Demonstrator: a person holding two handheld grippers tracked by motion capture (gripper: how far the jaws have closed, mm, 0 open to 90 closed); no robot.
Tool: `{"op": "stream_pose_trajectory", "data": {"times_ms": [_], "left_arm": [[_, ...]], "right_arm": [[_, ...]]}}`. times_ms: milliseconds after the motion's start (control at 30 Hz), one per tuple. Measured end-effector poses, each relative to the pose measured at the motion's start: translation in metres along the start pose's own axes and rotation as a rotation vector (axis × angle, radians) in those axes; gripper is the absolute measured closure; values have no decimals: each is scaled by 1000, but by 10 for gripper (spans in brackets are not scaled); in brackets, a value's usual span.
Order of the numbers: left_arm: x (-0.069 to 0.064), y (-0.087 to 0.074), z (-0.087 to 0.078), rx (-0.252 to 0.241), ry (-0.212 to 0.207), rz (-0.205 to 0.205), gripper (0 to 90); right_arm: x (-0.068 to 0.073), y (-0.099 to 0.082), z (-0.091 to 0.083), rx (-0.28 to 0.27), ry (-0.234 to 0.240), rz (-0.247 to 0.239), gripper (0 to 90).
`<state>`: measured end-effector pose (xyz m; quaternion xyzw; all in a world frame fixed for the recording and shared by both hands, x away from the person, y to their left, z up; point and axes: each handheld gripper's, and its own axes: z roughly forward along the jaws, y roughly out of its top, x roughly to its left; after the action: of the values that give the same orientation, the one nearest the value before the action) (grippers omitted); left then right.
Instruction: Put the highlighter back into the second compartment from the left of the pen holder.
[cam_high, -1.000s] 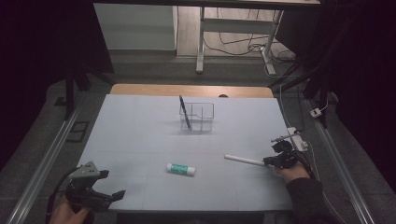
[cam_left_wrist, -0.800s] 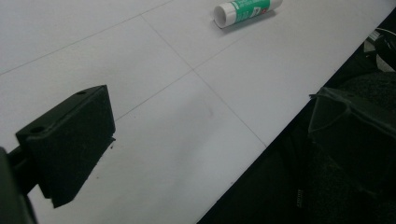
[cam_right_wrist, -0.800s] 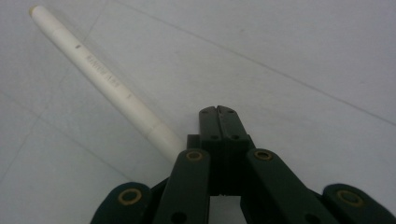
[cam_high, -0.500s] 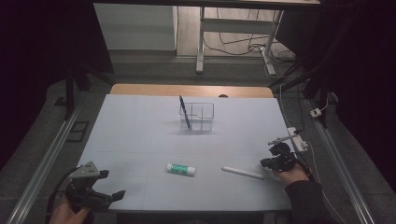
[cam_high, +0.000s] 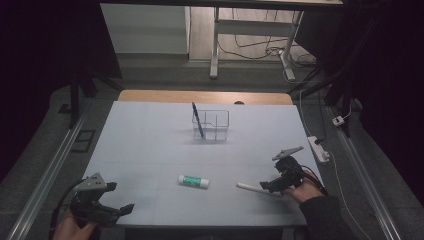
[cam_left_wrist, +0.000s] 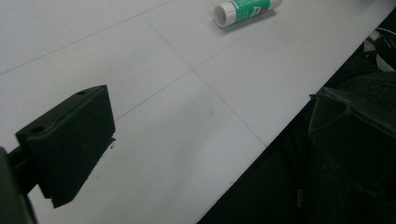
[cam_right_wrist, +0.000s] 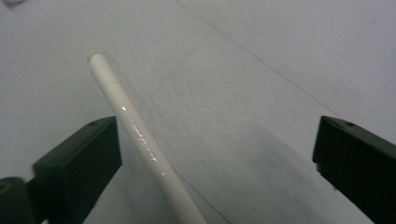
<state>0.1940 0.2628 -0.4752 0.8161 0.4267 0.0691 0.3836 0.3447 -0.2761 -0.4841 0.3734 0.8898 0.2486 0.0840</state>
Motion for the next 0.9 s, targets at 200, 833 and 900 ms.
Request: {"op": "stream_pose_trajectory", "data": {"times_ms": [200, 833, 900], "left_arm": [[0, 0, 0, 2, -1, -1, 8], [0, 0, 0, 5, 0, 0, 8], [0, 0, 0, 5, 1, 1, 8]], "right_arm": [[14, 8, 7, -16, 30, -63, 0], [57, 31, 36, 92, 61, -265, 313], [59, 33, 37, 106, 69, -279, 451]]}}
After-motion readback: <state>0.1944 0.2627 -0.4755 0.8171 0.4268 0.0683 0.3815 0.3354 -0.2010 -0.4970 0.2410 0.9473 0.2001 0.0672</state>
